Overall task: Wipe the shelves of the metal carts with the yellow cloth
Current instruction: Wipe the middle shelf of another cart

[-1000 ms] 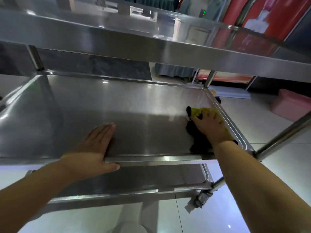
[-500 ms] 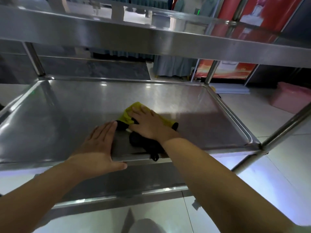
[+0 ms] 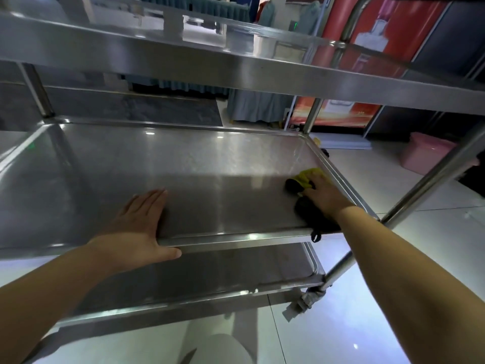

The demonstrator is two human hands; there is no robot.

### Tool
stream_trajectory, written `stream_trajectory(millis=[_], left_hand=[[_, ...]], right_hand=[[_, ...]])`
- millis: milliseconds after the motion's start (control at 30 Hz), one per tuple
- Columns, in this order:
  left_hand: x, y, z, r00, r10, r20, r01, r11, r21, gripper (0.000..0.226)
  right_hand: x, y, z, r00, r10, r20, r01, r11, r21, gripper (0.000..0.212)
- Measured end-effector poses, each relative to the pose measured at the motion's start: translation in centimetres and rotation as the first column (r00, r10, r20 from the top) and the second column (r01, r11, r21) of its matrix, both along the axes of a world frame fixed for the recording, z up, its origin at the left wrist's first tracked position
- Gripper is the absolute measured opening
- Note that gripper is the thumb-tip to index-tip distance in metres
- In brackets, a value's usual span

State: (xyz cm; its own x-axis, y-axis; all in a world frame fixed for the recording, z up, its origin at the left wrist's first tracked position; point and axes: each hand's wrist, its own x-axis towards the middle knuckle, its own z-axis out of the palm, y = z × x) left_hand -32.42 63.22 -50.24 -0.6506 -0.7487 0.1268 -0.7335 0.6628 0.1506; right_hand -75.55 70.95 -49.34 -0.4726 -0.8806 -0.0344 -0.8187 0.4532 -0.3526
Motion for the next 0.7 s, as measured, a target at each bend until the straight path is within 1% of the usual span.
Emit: stream_trajectory(millis=[67,133,167,200,233,267,333,400,500,600,700], left_hand=[[0.0,-0.1,0.0,1.000,0.002,-0.001,-0.002,1.000,-0.005,0.134],[0.0,0.0,0.0,1.000,-0.006,0.000,0.006,1.000,-0.014,0.133],[0.0,0.0,0.0,1.000,-0.012,0.005,0.012,1.000,-0.018,0.133],[0.0,-0.1,-0.2,1.000,-0.014,0.014,0.015,1.000,-0.022,0.132],[0.1,-0.1,-0.2,1.000,-0.016,0.021,0.016,1.000,-0.024,0.131],[0.0,-0.1,-0.3,1.000,-0.015,0.024,0.016,1.000,-0.020,0.131],[0.0,-0.1,-0.3,0.999,-0.019,0.031,0.019,1.000,-0.009,0.130],[-0.1,-0.2,-0.3,0.999,-0.027,0.027,0.027,1.000,-0.008,0.130],[0.0,-0.4,-0.3,0.999,-0.037,0.022,0.038,0.999,-0.009,0.129],[0.0,-0.3,-0.1,0.999,-0.043,0.014,0.043,0.999,0.012,0.130],[-0.1,-0.2,0.2,0.999,-0.026,0.019,0.026,0.999,0.023,0.131]], right_hand=[[-2.1,1.4,-0.7,0.997,-0.072,-0.010,0.072,0.997,-0.002,0.015],[-1.5,3.1,0.3,0.994,-0.100,-0.048,0.100,0.995,-0.001,0.009],[-0.4,4.1,0.9,0.992,-0.105,-0.068,0.107,0.994,0.033,0.016],[0.4,4.9,1.0,0.991,-0.101,-0.090,0.107,0.991,0.076,0.030],[1.3,5.5,1.0,0.987,-0.115,-0.114,0.126,0.988,0.094,0.043],[1.9,5.9,0.7,0.981,-0.127,-0.146,0.139,0.987,0.079,0.048],[4.1,6.3,0.3,0.971,-0.113,-0.209,0.117,0.993,0.004,0.048],[6.9,5.9,0.0,0.972,-0.091,-0.218,0.080,0.995,-0.055,0.047],[12.5,4.5,-0.5,0.968,-0.057,-0.244,0.036,0.995,-0.091,0.057],[19.0,3.4,-1.7,0.955,0.032,-0.295,-0.088,0.980,-0.178,0.072],[23.9,2.2,-2.2,0.945,0.111,-0.307,-0.207,0.931,-0.301,0.061]])
